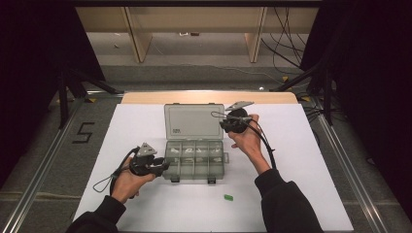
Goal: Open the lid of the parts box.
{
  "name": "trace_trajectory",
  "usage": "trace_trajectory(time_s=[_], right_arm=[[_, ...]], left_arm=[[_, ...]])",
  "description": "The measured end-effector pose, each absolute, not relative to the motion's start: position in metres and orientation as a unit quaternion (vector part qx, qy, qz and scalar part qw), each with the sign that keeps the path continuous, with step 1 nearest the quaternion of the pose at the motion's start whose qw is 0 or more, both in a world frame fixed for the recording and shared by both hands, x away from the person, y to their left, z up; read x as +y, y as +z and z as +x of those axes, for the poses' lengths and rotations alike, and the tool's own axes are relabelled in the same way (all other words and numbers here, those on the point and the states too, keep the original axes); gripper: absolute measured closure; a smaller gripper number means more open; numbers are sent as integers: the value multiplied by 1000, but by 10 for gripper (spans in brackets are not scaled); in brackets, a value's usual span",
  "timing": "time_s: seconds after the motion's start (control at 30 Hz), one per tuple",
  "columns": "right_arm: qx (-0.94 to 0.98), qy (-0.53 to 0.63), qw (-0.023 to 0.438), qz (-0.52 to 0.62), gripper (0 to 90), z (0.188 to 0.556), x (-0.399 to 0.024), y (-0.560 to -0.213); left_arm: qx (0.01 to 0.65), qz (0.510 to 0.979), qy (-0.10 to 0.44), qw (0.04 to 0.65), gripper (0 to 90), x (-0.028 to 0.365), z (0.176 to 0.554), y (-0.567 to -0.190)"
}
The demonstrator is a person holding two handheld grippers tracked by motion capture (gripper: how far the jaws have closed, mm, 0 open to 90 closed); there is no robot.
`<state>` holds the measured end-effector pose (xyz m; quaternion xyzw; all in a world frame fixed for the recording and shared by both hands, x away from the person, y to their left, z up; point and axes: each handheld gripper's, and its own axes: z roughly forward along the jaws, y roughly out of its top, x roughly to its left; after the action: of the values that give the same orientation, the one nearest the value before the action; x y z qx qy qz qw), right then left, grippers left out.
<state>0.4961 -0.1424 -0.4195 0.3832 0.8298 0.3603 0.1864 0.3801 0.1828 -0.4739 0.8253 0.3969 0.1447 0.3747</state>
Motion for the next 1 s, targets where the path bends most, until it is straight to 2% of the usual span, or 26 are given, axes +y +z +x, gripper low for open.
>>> trace_trajectory(time_s=[0.4,0.7,0.87,0.97,1.0], right_arm=[[823,358,189,398,780,497,-142,-421],[824,352,183,404,732,500,-144,-424],[822,353,181,408,680,500,-146,-423],[821,355,177,410,620,497,-147,-418],[824,355,189,399,599,498,-148,-418]], left_arm=[[399,826,142,371,651,183,380,-473],[400,825,142,372,654,183,380,-473],[410,818,135,379,657,183,380,-473],[404,824,134,374,654,184,381,-473],[407,821,134,377,653,184,381,-473]])
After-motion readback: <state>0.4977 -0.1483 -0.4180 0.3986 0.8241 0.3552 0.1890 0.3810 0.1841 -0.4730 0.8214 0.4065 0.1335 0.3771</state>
